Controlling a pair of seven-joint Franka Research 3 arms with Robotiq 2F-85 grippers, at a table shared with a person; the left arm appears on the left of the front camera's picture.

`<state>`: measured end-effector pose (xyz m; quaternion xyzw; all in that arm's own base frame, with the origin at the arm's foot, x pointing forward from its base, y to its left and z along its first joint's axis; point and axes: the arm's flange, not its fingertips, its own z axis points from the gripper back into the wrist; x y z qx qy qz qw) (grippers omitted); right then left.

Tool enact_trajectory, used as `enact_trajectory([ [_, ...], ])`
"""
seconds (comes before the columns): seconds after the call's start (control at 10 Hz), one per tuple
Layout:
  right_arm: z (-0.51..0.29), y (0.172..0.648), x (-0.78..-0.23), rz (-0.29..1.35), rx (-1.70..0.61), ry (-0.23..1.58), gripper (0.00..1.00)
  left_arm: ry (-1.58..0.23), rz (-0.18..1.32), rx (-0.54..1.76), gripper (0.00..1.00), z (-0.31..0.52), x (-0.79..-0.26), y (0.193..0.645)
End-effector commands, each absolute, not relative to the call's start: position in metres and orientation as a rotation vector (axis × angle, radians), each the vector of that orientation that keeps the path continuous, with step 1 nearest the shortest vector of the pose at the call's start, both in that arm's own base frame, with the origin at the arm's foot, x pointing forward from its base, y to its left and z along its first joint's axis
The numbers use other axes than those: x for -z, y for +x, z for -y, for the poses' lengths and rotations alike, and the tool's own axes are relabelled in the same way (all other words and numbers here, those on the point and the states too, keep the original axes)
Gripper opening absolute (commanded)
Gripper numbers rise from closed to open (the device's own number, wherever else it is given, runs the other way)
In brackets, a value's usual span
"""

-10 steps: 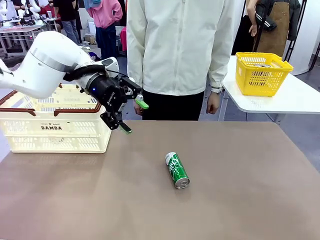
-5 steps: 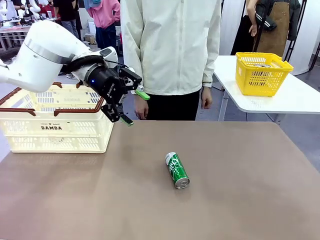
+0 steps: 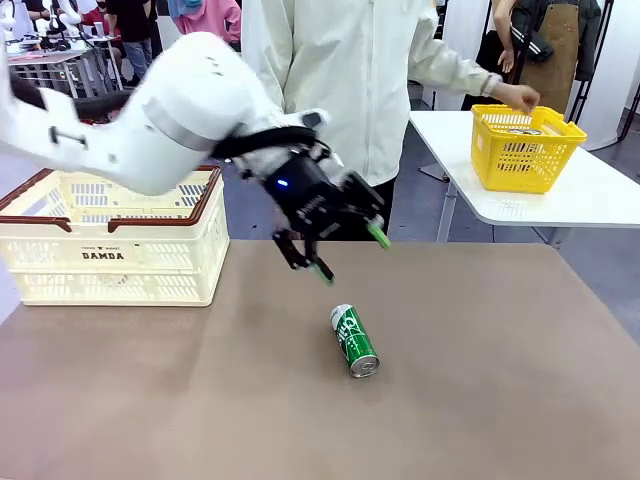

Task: Place the drinks into the Shopping basket.
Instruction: Pick up one drink and place it into the Shopping basket.

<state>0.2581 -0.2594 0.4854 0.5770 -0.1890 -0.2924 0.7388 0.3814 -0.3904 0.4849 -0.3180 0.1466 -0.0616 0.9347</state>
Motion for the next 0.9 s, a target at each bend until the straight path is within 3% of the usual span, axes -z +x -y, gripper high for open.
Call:
enact_trajectory([
  [0.0,0.261,0.258,-0.487,0.428,0.614,1.267,1.00,-0.433,-0.383,-0.110,1.00,0.422,-0.475,0.406],
  [0.3,0.261,0.258,-0.487,0.428,0.614,1.267,1.00,-0.137,-0.258,-0.158,1.00,0.483,-0.444,0.417],
  [0.5,0.261,0.258,-0.487,0.428,0.614,1.267,1.00,-0.026,-0.093,-0.216,1.00,0.490,-0.413,0.416],
  [0.8,0.261,0.258,-0.487,0.428,0.614,1.267,1.00,0.061,-0.013,-0.044,1.00,0.478,-0.392,0.406],
])
